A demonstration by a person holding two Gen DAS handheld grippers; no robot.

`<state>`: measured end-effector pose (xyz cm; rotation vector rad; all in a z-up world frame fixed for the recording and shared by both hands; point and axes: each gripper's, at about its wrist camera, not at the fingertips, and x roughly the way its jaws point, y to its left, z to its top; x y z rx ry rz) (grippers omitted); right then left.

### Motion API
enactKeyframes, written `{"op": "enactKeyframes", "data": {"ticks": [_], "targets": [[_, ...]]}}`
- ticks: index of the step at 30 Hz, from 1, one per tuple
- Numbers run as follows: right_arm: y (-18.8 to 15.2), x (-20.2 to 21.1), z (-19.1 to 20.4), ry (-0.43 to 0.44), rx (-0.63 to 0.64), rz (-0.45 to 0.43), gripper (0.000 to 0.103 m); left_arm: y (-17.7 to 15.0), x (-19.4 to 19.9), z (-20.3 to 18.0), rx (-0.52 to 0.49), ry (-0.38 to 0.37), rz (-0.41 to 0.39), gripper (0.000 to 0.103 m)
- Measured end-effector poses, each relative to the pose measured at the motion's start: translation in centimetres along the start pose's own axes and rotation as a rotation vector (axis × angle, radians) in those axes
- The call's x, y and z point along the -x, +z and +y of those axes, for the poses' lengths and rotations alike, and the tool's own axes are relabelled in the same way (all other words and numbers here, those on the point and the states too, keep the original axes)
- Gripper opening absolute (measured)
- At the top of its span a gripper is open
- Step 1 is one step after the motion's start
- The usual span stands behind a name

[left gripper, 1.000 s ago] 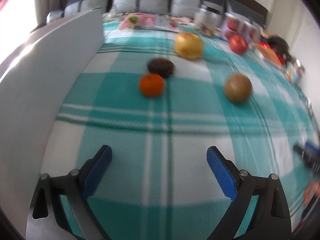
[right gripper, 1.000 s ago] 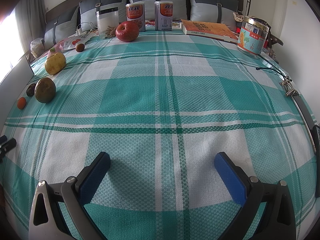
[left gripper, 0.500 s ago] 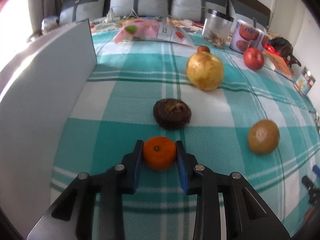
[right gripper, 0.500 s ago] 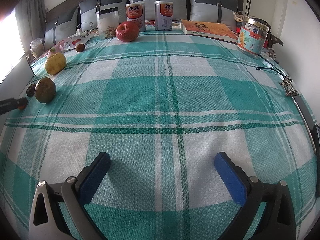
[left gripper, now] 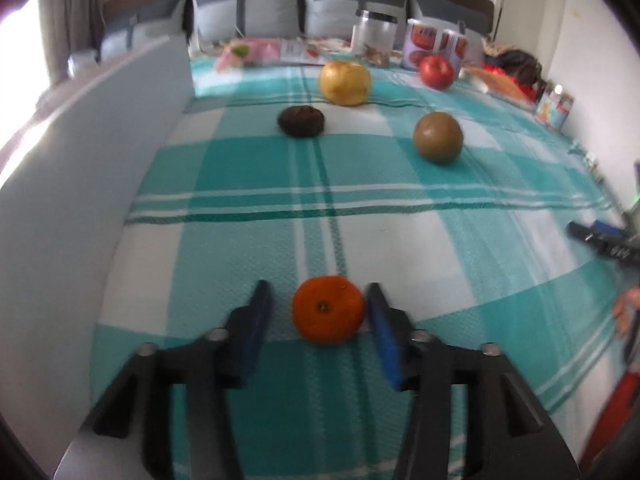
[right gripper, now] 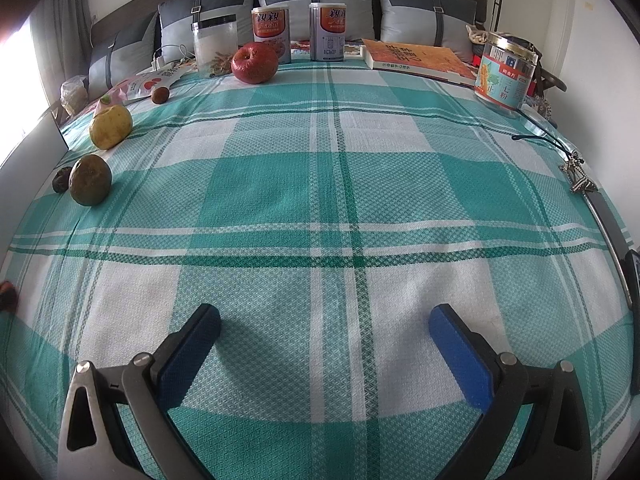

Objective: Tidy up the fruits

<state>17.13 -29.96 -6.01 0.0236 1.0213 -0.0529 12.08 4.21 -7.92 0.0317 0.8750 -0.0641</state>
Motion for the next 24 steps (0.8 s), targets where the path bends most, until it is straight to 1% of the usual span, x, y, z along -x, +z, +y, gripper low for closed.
{"op": "enactKeyframes", "data": {"ticks": [1,2,3,5,9,24], "targets": [[0.0,0.0,0.0,0.000,0.000,0.000,0.103,-0.1,-0.1,-0.2,-0.002,0.063,-0.011,0.080],[0.0,0.0,0.0,0.000,-0.001,0.000,0.103,-0.2,-0.2,-0.2,0.013,0.097,-0.014,0.088],[0.0,0.0,0.0,0.000,-0.001,0.000,0.103,-0.1,-0.5,0.2,0.045,0.104,-0.006,0.092],[0.0,0.0,0.0,0.000,-0.001,0.000,0.103,0.0,-0.8,1.1,0.092,0.090,0.013,0.096],[0.0,0.0,0.0,0.000,-0.001,0.000,0.103,-0.2,-0.9,1.1,0.091,0.099,0.014,0.097],[0.0,0.0,0.0,0.001,-0.002,0.001,0.103,-0.4,-0.9,1.3,0.091,0.098,0.011,0.097]]}}
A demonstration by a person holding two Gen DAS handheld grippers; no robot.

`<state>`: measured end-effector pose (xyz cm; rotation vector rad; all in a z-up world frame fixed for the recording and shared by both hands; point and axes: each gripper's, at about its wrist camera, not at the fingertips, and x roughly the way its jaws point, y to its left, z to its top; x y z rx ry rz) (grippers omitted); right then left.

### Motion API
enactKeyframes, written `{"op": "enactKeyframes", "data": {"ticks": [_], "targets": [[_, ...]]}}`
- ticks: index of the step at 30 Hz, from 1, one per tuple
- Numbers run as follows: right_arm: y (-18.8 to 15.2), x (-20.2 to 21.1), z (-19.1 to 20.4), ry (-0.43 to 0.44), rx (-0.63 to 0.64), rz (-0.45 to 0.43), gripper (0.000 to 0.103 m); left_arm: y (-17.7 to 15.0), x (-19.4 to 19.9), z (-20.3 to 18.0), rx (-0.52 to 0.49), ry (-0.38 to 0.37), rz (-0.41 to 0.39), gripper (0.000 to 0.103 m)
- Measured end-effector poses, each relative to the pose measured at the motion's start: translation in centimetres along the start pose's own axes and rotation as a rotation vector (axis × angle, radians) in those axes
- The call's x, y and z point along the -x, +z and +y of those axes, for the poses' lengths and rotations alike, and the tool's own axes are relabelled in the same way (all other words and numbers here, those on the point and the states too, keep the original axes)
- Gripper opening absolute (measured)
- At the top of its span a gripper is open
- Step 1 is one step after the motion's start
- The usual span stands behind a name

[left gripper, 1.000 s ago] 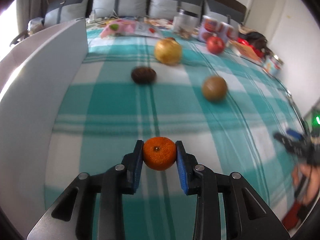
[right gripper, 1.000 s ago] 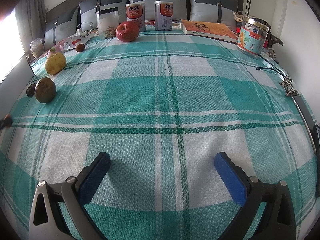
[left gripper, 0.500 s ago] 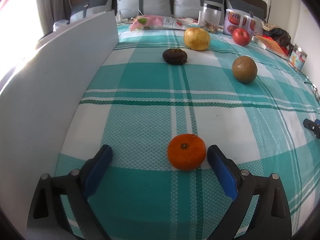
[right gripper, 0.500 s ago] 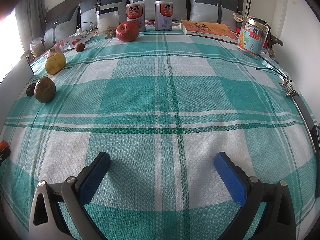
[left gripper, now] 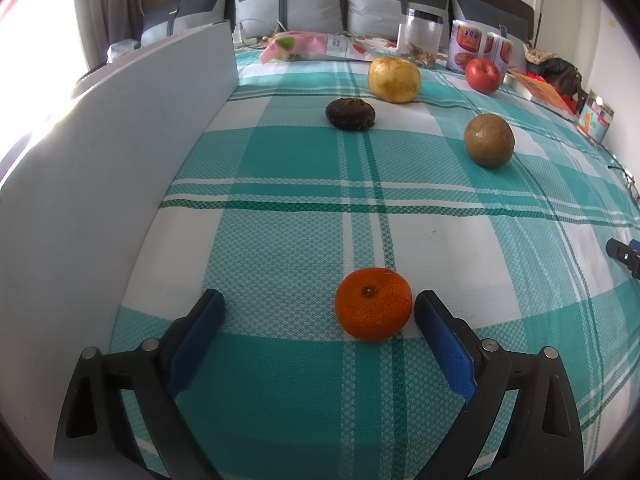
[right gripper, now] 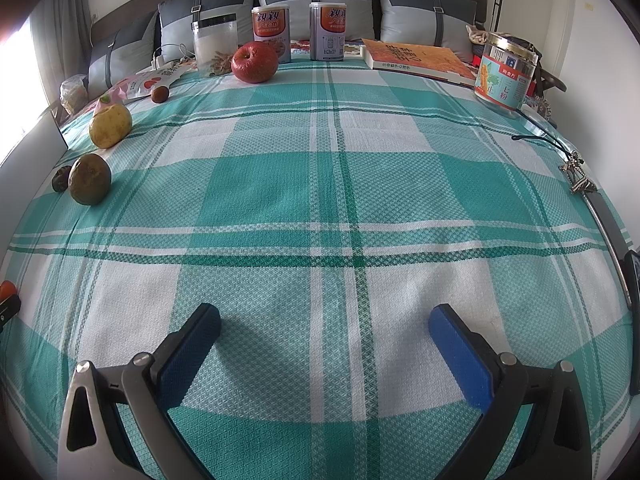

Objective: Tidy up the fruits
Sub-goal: 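Grasp the brown passion fruit with the right gripper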

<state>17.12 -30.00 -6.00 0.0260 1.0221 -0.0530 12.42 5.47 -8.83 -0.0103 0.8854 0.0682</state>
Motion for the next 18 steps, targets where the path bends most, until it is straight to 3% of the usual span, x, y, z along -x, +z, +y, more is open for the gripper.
{"op": "enactKeyframes", "data": {"ticks": [15,18], "targets": [[-0.1,0.3,1.1,-0.048,-0.038,0.015,0.101,-0.1,0.0,0.1,0.001,-0.001,-0.001,0.097],[0.2,1.9,4.6,0.077,0.046,-0.082,0.098,-0.1,0.1,0.0,0.001,-0.001,-0.002,0.097]]}}
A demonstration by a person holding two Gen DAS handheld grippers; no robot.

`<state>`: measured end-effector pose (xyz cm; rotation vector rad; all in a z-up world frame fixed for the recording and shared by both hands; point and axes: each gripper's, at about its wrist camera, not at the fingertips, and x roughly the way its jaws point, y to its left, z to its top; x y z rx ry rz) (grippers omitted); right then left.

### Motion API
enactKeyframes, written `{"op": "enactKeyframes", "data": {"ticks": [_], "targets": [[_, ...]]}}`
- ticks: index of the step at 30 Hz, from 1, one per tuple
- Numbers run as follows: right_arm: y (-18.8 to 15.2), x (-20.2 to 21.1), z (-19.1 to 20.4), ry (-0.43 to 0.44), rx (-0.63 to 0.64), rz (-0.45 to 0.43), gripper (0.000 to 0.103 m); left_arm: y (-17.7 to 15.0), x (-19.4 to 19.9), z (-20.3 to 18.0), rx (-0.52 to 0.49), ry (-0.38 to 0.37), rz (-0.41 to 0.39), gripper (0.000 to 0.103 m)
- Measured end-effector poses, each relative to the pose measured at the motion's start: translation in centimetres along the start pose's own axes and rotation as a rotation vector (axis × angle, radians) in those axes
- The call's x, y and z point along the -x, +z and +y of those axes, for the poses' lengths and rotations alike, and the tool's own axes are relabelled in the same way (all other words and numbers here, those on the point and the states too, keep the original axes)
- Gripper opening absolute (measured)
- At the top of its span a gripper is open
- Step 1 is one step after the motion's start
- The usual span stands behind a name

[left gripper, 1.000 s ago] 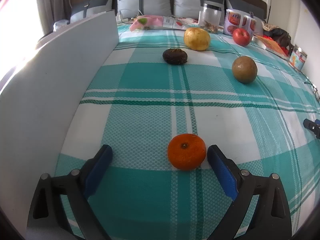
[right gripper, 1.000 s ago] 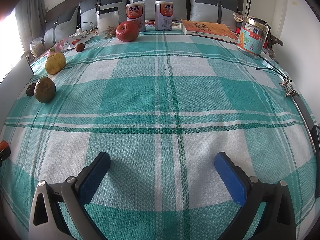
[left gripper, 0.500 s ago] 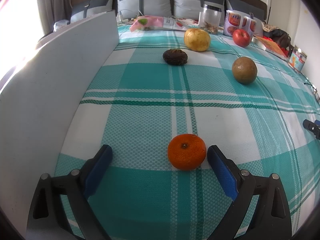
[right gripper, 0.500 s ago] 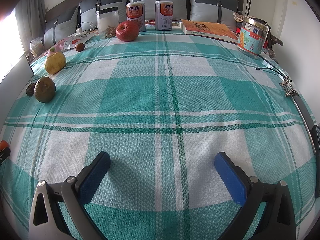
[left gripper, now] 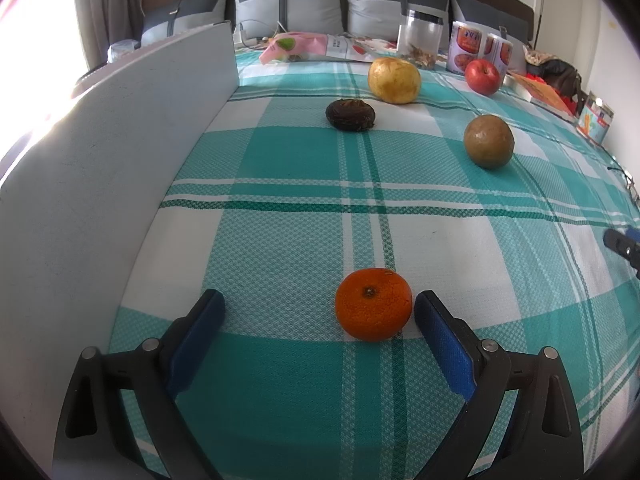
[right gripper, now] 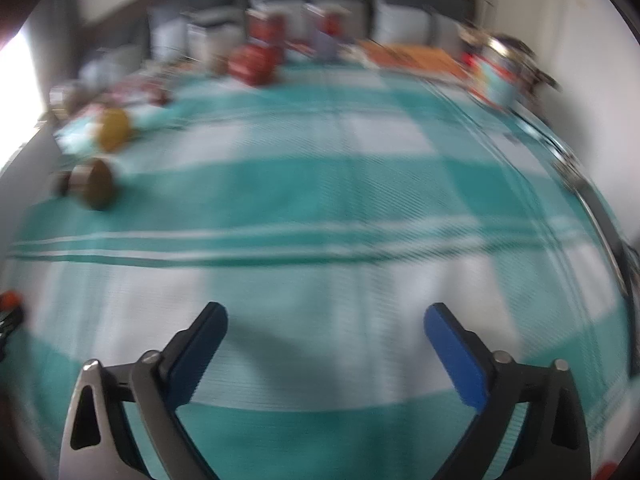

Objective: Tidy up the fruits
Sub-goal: 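Grasp the brown passion fruit with the right gripper, then hold the passion fruit in the right gripper above the bed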

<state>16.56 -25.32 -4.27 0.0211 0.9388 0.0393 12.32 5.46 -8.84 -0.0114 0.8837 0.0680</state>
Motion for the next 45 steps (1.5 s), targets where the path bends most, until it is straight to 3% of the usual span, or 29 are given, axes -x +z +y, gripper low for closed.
{"op": "enactKeyframes", "data": {"ticks": [4,8,11,13,15,16,17,23,27,36,40,45], "targets": [[2.4,-0.5,6.6,0.164,0.150,-0.013,0.098,0.0,0.0,0.0,0.000,0.000,0.000,0.097],[6.1,-3.0,11.6,0.170,0.244,0.006,0.096,0.0,0.0,0.0,0.000,0.000,0.000,0.097],[8.6,-6.0,13.7,0.155,0.250,0.085,0.091,0.0,0.0,0.0,0.000,0.000,-0.001,0.097],[9.4,-7.8,14.5,0.148,0.248,0.158,0.079,0.0,0.0,0.0,0.001,0.000,-0.001,0.097],[10.0,-8.7,14.9,0.151,0.241,0.186,0.065,0.0,0.0,0.0,0.001,0.000,-0.001,0.097],[10.0,-8.7,14.8,0.171,0.229,0.189,0.052,0.0,0.0,0.0,0.001,0.000,-0.001,0.097],[10.1,-8.5,14.8,0.183,0.219,0.182,0.050,0.0,0.0,0.0,0.001,0.000,-0.001,0.097],[8.3,-5.2,14.5,0.233,0.281,0.109,0.050,0.0,-0.1,0.0,0.001,0.000,-0.001,0.097],[5.3,-2.3,12.7,0.257,0.314,0.093,0.050,0.0,-0.1,0.0,0.001,0.000,-0.001,0.097],[-1.5,0.5,7.3,0.289,0.182,0.099,0.051,-0.1,0.0,0.1,0.001,0.000,-0.002,0.097],[-1.9,0.4,8.0,0.253,0.213,0.094,0.060,-0.1,0.0,0.1,0.001,0.000,-0.002,0.097],[-2.7,0.3,9.5,0.204,0.276,0.059,0.080,-0.1,0.0,0.1,0.002,-0.001,-0.002,0.097]]}}
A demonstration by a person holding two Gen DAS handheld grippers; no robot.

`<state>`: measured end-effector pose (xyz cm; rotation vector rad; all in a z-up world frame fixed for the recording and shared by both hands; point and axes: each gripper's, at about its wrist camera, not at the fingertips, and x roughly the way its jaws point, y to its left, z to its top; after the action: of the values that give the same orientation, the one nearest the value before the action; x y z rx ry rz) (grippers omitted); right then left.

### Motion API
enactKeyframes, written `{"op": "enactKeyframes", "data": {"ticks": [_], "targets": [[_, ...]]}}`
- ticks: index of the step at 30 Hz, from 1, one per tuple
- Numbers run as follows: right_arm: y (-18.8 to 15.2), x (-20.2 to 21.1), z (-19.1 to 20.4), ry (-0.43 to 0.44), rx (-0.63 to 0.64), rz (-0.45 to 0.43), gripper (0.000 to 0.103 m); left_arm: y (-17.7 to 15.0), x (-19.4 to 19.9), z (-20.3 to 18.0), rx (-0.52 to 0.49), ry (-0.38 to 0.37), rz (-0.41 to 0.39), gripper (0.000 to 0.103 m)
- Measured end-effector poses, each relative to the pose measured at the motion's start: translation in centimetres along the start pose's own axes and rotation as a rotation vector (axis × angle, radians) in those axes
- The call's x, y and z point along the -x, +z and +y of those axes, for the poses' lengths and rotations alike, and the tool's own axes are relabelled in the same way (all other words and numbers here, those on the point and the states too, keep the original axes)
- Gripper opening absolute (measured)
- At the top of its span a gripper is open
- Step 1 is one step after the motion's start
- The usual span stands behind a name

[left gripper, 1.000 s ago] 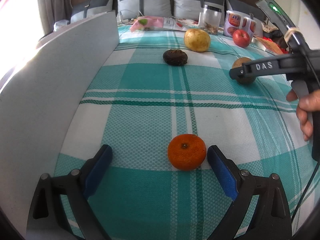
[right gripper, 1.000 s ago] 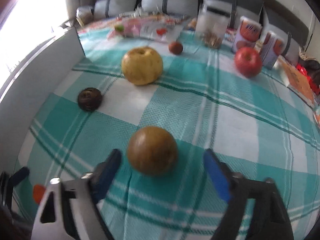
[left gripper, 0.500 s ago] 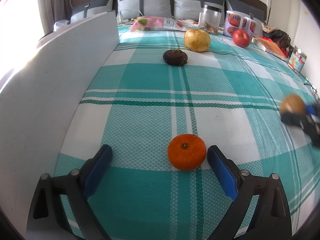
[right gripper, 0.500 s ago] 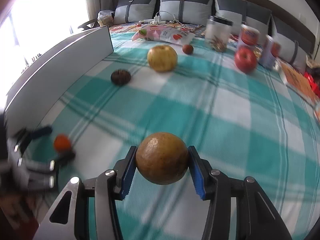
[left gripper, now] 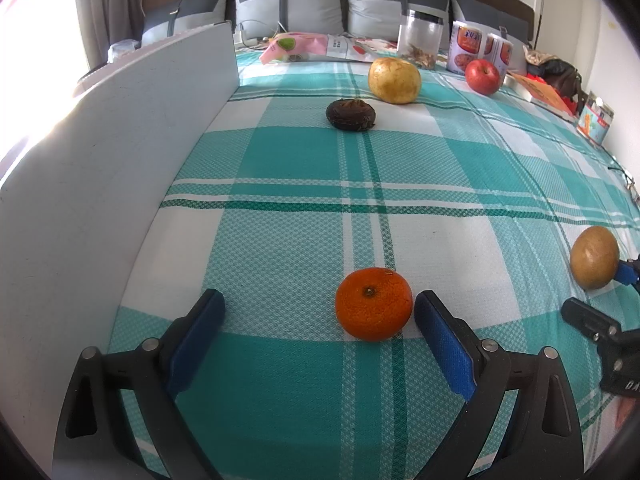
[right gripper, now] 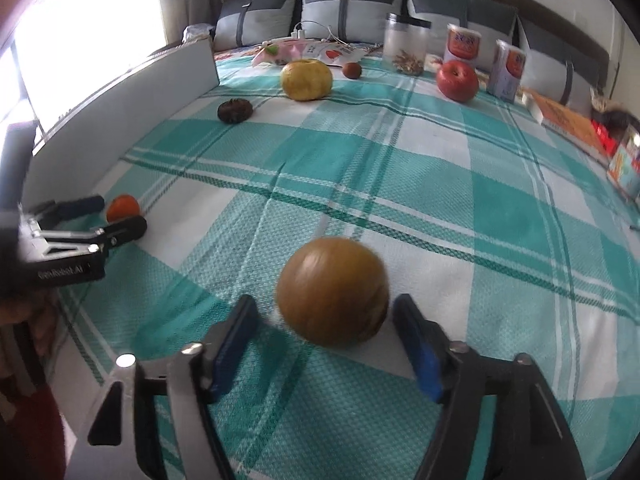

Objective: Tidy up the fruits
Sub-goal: 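Hold the passion fruit in the right gripper above the bed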

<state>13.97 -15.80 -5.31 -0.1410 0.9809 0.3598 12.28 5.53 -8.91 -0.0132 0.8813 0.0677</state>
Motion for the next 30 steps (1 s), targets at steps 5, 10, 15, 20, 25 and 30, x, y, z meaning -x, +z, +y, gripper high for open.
{"op": "enactKeyframes", "data": {"ticks": [5,10,15,20,25,30], "targets": [[0.1,-0.7,-1.0,-0.029,-0.063,0.028,0.102,0.0,0.0,0.0,0.000,0.000,0.000,0.097],[0.1,-0.7,-0.9,-0.041,-0.057,0.031,0.103,0.0,0.0,0.0,0.000,0.001,0.000,0.097],[0.1,-0.7,-0.9,-0.040,-0.058,0.031,0.103,0.0,0.0,0.0,0.000,0.000,0.000,0.097],[0.1,-0.7,-0.9,-0.040,-0.058,0.031,0.103,0.0,0.0,0.0,0.000,0.001,-0.001,0.097],[0.1,-0.7,-1.0,-0.040,-0.058,0.031,0.103,0.0,0.0,0.0,0.000,0.001,-0.001,0.097],[0.1,-0.7,-1.0,-0.040,-0.058,0.031,0.103,0.0,0.0,0.0,0.000,0.001,-0.001,0.097]]}}
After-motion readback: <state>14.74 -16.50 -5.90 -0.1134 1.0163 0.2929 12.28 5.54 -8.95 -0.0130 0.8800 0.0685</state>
